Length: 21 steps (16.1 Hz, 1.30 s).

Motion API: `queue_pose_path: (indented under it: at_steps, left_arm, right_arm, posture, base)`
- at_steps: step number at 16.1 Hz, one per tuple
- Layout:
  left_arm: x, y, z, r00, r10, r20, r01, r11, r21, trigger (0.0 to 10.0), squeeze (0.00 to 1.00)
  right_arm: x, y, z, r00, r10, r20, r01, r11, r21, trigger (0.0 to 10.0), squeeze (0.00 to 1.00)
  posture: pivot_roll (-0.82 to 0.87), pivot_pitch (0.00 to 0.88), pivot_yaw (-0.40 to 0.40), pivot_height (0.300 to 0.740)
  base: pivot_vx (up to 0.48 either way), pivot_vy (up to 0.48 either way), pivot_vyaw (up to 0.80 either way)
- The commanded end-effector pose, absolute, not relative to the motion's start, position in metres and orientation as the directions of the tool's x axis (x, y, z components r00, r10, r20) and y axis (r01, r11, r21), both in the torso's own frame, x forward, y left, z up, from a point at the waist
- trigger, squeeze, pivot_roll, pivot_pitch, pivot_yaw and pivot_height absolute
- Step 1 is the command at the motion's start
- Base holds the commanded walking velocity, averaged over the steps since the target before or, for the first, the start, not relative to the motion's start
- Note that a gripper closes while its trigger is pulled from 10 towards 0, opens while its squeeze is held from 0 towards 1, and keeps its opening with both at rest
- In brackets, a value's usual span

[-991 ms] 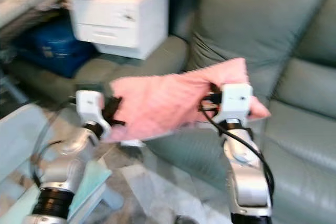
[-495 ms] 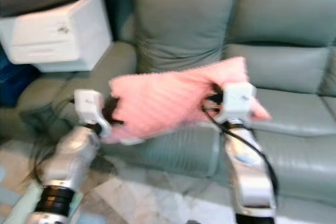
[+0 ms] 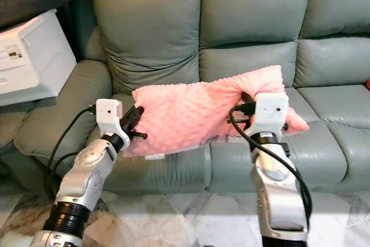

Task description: Move the pillow to the sofa

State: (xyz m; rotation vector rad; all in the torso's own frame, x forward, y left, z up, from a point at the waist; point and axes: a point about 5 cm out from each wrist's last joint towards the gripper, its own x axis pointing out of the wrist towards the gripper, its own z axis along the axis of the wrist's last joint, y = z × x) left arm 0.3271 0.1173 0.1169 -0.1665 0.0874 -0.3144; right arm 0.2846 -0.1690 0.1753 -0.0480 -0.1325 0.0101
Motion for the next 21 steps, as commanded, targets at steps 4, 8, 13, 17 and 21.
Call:
queue_pose_path:
  at_steps: [4, 8, 13, 17, 21]
  left_arm:
    - [0.329, 0.126, 0.119, 0.950, -0.308, -0.052, 0.297, 0.943, -0.151, 10.0, 0.00]
    - [0.328, 0.124, 0.118, 0.947, -0.316, -0.054, 0.305, 0.941, -0.144, 10.0, 0.00]
    - [0.327, 0.119, 0.115, 0.945, -0.320, -0.069, 0.311, 0.944, -0.111, 10.0, 0.00]
    - [0.325, 0.111, 0.115, 0.927, -0.370, -0.062, 0.363, 0.926, -0.104, 10.0, 0.00]
    - [0.324, 0.109, 0.116, 0.916, -0.400, -0.037, 0.394, 0.913, -0.108, 10.0, 0.00]
  right_arm:
    - [0.284, -0.161, 0.186, 0.981, 0.047, 0.186, -0.036, 0.998, -0.058, 10.0, 0.00]
    - [0.284, -0.160, 0.186, 0.981, 0.048, 0.190, -0.037, 0.997, -0.061, 10.0, 0.00]
    - [0.283, -0.160, 0.186, 0.981, 0.044, 0.188, -0.033, 0.997, -0.063, 10.0, 0.00]
    - [0.282, -0.161, 0.185, 0.982, 0.037, 0.186, -0.025, 0.998, -0.064, 10.0, 0.00]
    - [0.282, -0.162, 0.184, 0.982, 0.034, 0.185, -0.022, 0.998, -0.066, 10.0, 0.00]
  posture:
    - [-0.22, 0.056, 0.093, 0.740]
    - [-0.22, 0.052, 0.094, 0.740]
    - [-0.22, 0.055, 0.094, 0.740]
    - [-0.22, 0.059, 0.097, 0.740]
    - [-0.22, 0.061, 0.099, 0.740]
  base:
    - [0.000, 0.443, 0.00]
    - [0.000, 0.480, 0.00]
    - [0.000, 0.192, 0.00]
    - [0.000, 0.000, 0.00]
    - [0.000, 0.000, 0.00]
